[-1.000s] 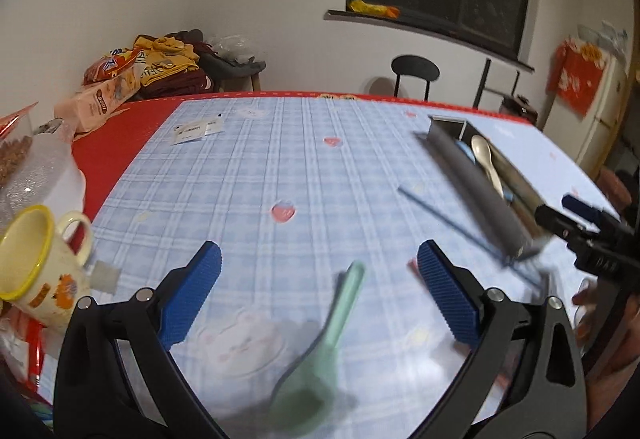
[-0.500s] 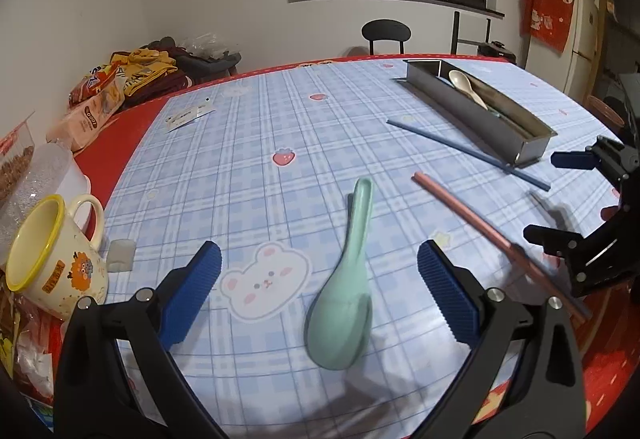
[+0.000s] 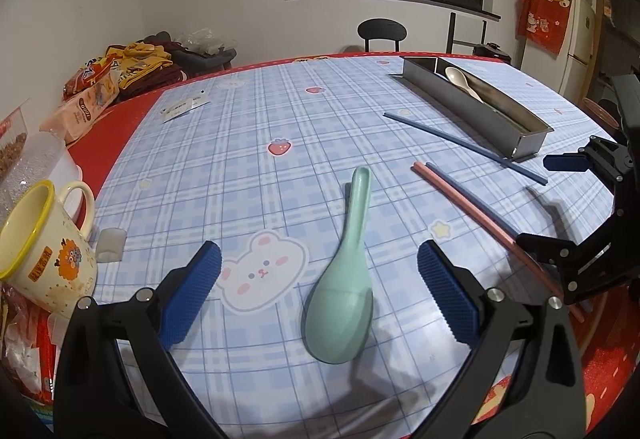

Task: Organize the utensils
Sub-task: 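Move both tools back over the mint-green spoon and remaining chopsticks, then lower the left tool onto the mint-green spoon handle and close it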

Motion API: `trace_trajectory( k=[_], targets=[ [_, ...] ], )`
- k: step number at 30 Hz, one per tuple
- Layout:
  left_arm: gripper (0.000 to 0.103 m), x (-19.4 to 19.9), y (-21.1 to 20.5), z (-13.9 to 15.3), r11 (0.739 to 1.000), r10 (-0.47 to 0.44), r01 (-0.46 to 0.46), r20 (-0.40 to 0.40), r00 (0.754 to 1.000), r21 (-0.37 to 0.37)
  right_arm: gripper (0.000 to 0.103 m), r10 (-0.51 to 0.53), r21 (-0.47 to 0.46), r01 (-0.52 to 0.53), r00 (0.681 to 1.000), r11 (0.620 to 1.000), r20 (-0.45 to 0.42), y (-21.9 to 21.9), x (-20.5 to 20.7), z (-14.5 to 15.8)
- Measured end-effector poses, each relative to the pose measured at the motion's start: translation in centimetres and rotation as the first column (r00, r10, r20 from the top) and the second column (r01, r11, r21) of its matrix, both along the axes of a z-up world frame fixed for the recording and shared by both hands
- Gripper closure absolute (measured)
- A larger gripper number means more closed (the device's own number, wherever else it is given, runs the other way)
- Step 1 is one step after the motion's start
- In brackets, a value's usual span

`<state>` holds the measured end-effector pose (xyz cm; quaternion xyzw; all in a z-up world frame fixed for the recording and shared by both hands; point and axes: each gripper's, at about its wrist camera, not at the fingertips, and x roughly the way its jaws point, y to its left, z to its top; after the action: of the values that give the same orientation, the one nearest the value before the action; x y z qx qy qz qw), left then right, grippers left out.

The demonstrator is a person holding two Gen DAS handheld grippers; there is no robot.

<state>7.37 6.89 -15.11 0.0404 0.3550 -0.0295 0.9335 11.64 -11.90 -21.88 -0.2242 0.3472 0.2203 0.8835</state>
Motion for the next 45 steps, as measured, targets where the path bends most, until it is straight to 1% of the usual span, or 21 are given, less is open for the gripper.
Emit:
trace_trajectory(
  k=[1,2,4,5,7,12,13,14,16,21,24,26,29,30,32,33,34,39,41,42,45],
  targets=[
    [0.006,0.0,0.0,0.0,1.0,0.0,0.0,-0.001,1.0,0.0,0.019,0.023,0.005,-0.023,1.0,1.0,0.007,0.2,-0.3,0.0],
    [0.006,0.0,0.0,0.0,1.0,0.003,-0.003,-0.002,1.0,0.001,0.022,0.035,0.004,-0.035,0.999,0.999,0.013,0.3,-0.6,0.0],
    [0.006,0.0,-0.1,-0.1,1.0,0.008,-0.008,-0.003,1.0,0.008,0.034,0.067,0.002,-0.067,0.998,0.998,0.022,0.5,-1.0,0.0],
    [0.006,0.1,-0.2,-0.1,1.0,0.01,-0.01,-0.006,1.0,0.012,0.038,0.081,0.009,-0.081,0.997,0.997,0.015,0.5,-1.1,0.0],
    [0.006,0.1,-0.4,-0.2,1.0,0.015,-0.015,-0.01,1.0,0.021,0.049,0.105,0.035,-0.104,0.994,0.994,-0.01,0.5,-1.2,0.0],
    [0.006,-0.1,-0.7,-0.3,0.998,0.024,-0.024,0.002,1.0,0.051,0.071,0.144,0.105,-0.137,0.987,0.985,-0.069,0.0,-0.7,-0.1],
    [0.006,-0.1,-0.7,-0.3,0.999,0.021,-0.021,0.001,1.0,0.048,0.074,0.149,0.116,-0.139,0.986,0.983,-0.078,-0.1,-0.6,-0.1],
    [0.006,-0.1,-0.6,-0.3,0.999,0.015,-0.015,-0.003,1.0,0.041,0.079,0.151,0.122,-0.14,0.985,0.983,-0.082,-0.2,-0.6,-0.1],
    [0.006,0.1,-0.4,-0.4,1.0,0.01,-0.01,-0.016,1.0,0.023,0.084,0.149,0.133,-0.136,0.985,0.982,-0.089,-0.3,-0.4,-0.1],
    [0.006,0.6,-0.2,-1.0,0.999,0.024,-0.023,-0.051,0.998,0.023,0.086,0.14,0.149,-0.125,0.985,0.981,-0.097,-0.6,0.0,-0.1],
    [0.006,1.2,-0.6,-1.3,0.998,0.022,-0.017,-0.084,0.996,0.063,0.086,0.143,0.157,-0.126,0.985,0.98,-0.102,-0.7,0.0,-0.1],
    [0.007,1.8,-1.3,-1.5,0.992,0.016,-0.002,-0.116,0.993,0.123,0.086,0.143,0.158,-0.126,0.984,0.979,-0.102,-0.8,0.0,-0.1],
    [0.007,1.9,-2.6,-1.6,0.965,0.011,0.019,-0.114,0.993,0.262,0.086,0.141,0.156,-0.124,0.985,0.98,-0.1,-0.8,0.0,-0.1],
    [0.007,1.9,-3.1,-1.6,0.947,0.006,0.03,-0.112,0.994,0.321,0.086,0.141,0.158,-0.124,0.985,0.98,-0.102,-0.8,0.1,-0.1],
    [0.014,1.9,-3.4,-1.7,0.923,-0.002,0.048,-0.119,0.993,0.381,0.086,0.143,0.163,-0.125,0.984,0.979,-0.105,-0.9,0.1,-0.1],
    [0.019,2.0,-3.5,-1.7,0.912,-0.005,0.058,-0.129,0.992,0.406,0.086,0.144,0.165,-0.126,0.984,0.978,-0.107,-0.9,0.2,-0.1],
    [0.023,2.1,-3.5,-1.7,0.904,-0.006,0.064,-0.138,0.99,0.422,0.086,0.145,0.168,-0.126,0.983,0.978,-0.109,-1.0,0.2,-0.1],
    [0.025,1.9,-3.8,-2.4,0.852,-0.019,0.101,-0.164,0.986,0.514,0.086,0.145,0.173,-0.125,0.983,0.977,-0.113,-1.0,0.3,-0.1],
    [0.027,1.6,-4.0,-2.5,0.838,-0.034,0.115,-0.16,0.986,0.533,0.086,0.145,0.174,-0.124,0.983,0.977,-0.113,-1.0,0.3,-0.1],
    [0.031,1.6,-4.1,-2.5,0.837,-0.043,0.127,-0.167,0.985,0.533,0.086,0.146,0.174,-0.125,0.983,0.977,-0.113,-1.0,0.3,-0.1],
    [0.04,1.8,-4.1,-2.5,0.847,-0.064,0.153,-0.189,0.98,0.508,0.086,0.145,0.174,-0.124,0.983,0.977,-0.113,-1.0,0.2,-0.1]
  ],
)
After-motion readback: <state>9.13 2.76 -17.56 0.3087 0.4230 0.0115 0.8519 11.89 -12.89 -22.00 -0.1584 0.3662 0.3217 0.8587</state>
